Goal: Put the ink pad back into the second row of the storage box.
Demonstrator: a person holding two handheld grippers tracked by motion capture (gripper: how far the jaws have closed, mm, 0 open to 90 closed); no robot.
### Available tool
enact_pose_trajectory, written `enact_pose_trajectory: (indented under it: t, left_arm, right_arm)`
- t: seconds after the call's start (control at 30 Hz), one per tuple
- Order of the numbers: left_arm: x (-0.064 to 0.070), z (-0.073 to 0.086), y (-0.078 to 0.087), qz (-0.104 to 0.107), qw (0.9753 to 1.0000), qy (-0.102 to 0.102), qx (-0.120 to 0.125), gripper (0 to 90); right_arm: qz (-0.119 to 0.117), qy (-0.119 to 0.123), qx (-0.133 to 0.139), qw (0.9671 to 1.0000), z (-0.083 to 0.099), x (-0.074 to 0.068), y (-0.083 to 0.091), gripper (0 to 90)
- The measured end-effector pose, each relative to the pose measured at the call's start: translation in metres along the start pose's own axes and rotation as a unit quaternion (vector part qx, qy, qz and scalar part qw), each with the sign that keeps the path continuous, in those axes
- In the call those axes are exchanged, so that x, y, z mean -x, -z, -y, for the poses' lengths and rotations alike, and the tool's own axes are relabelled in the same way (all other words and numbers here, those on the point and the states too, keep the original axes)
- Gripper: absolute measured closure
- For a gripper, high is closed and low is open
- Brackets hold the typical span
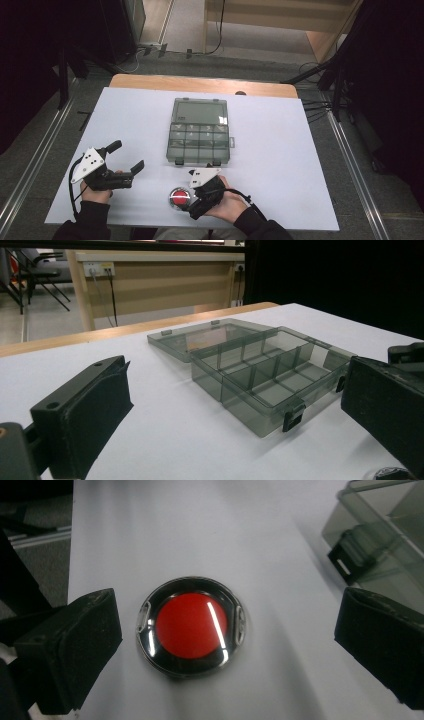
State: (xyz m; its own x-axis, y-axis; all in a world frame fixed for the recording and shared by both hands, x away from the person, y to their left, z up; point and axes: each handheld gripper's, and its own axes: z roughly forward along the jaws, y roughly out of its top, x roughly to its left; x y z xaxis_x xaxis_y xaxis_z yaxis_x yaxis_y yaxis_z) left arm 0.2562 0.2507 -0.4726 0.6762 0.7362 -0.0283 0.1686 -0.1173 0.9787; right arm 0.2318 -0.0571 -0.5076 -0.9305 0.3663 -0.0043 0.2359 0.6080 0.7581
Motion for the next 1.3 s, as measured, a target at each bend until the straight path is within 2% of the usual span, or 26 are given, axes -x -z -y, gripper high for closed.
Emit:
enact_pose_trajectory:
  t: [0.23, 0.43, 0.57, 0.67, 0.83, 0.93, 0.97, 1.07, 1.3]
  left_arm:
    - [0.000, 0.000, 0.000, 0.000, 1.0000, 0.001, 0.000, 0.0]
    - [0.000, 0.000, 0.000, 0.001, 1.0000, 0.000, 0.000, 0.0]
    - [0.000, 0.000, 0.000, 0.000, 1.0000, 0.000, 0.000, 0.0]
    - [0.000, 0.000, 0.000, 0.001, 1.0000, 0.000, 0.000, 0.0]
    - [0.000, 0.000, 0.000, 0.001, 1.0000, 0.000, -0.001, 0.0]
    - [0.000, 0.000, 0.000, 0.001, 1.0000, -0.001, -0.002, 0.0]
    - [0.000, 0.000, 0.000, 0.001, 1.0000, -0.001, -0.001, 0.0]
    - [0.000, 0.000, 0.000, 0.000, 1.0000, 0.000, 0.000, 0.0]
    - [0.000, 0.000, 0.000, 0.001, 1.0000, 0.000, -0.001, 0.0]
  right_arm:
    - [-0.011, 0.035, -0.034, 0.9988, -0.006, -0.008, -0.015, 1.7]
    - [-0.019, 0.043, -0.044, 0.9980, -0.006, -0.010, -0.020, 12.7]
    - [-0.015, 0.035, -0.049, 0.9981, -0.005, -0.010, -0.022, 14.4]
    - [-0.025, 0.029, -0.052, 0.9979, -0.005, -0.009, -0.022, 19.5]
    - [-0.027, 0.038, -0.062, 0.9970, -0.004, -0.011, -0.022, 29.0]
    - [-0.027, 0.041, -0.060, 0.9970, -0.005, -0.011, -0.021, 30.5]
    - [-0.018, 0.046, -0.061, 0.9969, -0.005, -0.011, -0.020, 30.6]
    - [-0.011, 0.045, -0.058, 0.9972, -0.005, -0.011, -0.018, 30.7]
    - [-0.005, 0.029, -0.034, 0.9990, -0.008, -0.005, -0.008, 30.8]
